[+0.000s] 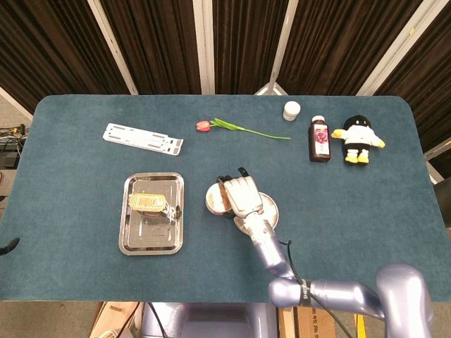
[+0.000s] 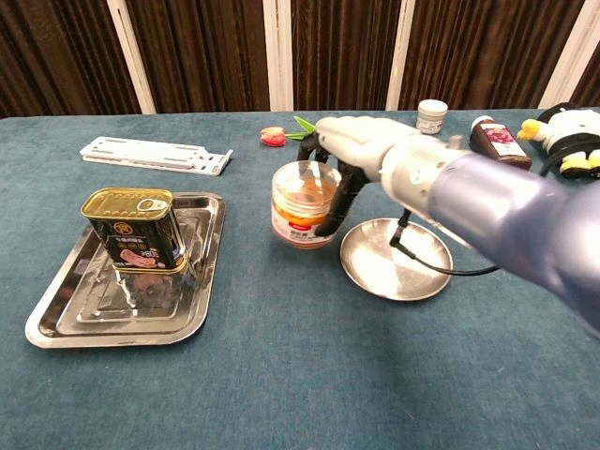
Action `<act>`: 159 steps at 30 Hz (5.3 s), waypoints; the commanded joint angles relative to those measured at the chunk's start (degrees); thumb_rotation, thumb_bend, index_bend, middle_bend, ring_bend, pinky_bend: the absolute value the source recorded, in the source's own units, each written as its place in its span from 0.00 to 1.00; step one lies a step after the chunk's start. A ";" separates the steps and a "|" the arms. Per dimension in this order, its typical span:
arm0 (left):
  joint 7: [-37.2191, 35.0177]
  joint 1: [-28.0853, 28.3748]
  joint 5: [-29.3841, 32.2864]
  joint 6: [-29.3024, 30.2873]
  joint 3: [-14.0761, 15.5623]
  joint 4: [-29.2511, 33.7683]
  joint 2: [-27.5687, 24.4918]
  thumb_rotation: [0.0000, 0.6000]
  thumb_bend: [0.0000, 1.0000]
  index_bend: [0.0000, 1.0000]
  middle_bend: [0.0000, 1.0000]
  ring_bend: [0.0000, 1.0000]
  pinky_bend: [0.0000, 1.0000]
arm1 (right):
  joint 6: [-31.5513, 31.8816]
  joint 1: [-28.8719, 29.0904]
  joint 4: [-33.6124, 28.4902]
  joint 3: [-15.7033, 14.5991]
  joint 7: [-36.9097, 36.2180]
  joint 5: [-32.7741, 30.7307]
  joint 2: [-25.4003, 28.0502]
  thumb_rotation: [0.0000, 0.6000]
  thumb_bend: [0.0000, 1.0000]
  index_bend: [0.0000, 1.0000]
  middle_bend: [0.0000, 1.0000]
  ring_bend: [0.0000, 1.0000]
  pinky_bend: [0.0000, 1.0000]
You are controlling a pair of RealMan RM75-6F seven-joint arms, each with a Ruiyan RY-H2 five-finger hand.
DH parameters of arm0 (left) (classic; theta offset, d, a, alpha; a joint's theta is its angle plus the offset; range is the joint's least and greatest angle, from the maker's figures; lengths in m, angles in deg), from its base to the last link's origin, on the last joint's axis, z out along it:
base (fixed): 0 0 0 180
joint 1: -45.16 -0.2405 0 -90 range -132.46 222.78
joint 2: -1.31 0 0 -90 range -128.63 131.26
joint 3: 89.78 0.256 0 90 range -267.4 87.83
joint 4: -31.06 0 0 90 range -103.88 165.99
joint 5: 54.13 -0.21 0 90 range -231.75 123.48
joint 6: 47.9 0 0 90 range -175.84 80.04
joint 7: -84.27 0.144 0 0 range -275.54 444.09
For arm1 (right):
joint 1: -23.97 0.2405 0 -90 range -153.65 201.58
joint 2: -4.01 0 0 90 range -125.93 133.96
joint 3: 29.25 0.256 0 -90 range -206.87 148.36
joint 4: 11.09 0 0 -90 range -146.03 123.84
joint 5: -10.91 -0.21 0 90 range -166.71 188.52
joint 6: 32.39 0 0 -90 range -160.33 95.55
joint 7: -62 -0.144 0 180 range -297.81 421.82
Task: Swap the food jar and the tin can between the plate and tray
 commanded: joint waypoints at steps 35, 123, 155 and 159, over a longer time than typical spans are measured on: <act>-10.90 6.02 -10.32 -6.57 1.54 0.32 -1.25 1.00 0.18 0.17 0.00 0.00 0.07 | 15.34 -27.57 -24.27 -17.73 -22.04 26.00 34.47 1.00 0.01 0.00 0.00 0.03 0.00; 19.24 36.97 7.93 -26.07 -1.67 3.77 32.07 1.00 0.13 0.30 0.21 0.17 0.43 | 17.23 -45.30 -9.91 -14.04 -40.13 30.93 31.77 1.00 0.01 0.00 0.02 0.09 0.00; 6.72 42.51 11.80 -26.89 -12.27 -11.27 37.61 1.00 0.06 0.21 0.01 0.00 0.00 | 14.89 -44.61 -7.78 -12.34 -36.98 27.25 29.41 1.00 0.01 0.00 0.02 0.09 0.00; 4.70 42.97 11.16 -27.80 -11.32 -15.43 39.09 1.00 0.06 0.20 0.01 0.00 0.00 | 14.73 -44.62 -7.52 -12.30 -37.05 27.18 29.37 1.00 0.01 0.00 0.02 0.09 0.00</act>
